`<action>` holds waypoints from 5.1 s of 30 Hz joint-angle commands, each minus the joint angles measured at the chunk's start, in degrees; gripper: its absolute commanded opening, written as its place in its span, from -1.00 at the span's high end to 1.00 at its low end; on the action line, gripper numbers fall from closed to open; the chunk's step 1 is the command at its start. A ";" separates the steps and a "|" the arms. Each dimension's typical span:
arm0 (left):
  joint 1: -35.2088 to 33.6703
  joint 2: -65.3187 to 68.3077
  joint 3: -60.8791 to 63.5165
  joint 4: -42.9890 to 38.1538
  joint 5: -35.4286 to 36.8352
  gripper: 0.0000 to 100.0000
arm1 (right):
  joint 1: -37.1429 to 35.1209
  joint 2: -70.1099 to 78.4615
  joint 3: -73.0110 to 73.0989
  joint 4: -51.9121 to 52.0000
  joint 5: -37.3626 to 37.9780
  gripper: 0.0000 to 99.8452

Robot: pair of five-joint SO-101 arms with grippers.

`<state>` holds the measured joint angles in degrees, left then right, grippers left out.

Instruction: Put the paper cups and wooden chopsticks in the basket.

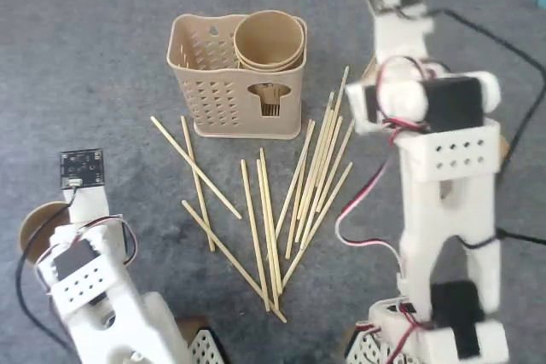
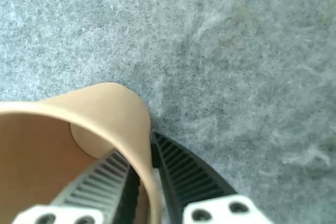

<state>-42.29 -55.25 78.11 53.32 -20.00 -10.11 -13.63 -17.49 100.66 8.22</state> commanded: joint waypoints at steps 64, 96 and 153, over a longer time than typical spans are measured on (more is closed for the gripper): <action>56.62 62.33 -137.10 46.95 17.14 0.98 | 31.08 -43.56 97.85 -48.92 21.71 0.98; 59.25 76.57 -142.64 45.63 8.88 0.98 | 30.99 -43.56 97.93 -49.19 21.89 0.98; 49.85 37.45 -105.19 45.36 5.71 0.99 | 30.99 -43.56 97.93 -49.27 21.89 0.98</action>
<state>10.02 -11.82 -31.08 98.77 -13.76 21.54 -55.56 80.62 51.96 29.32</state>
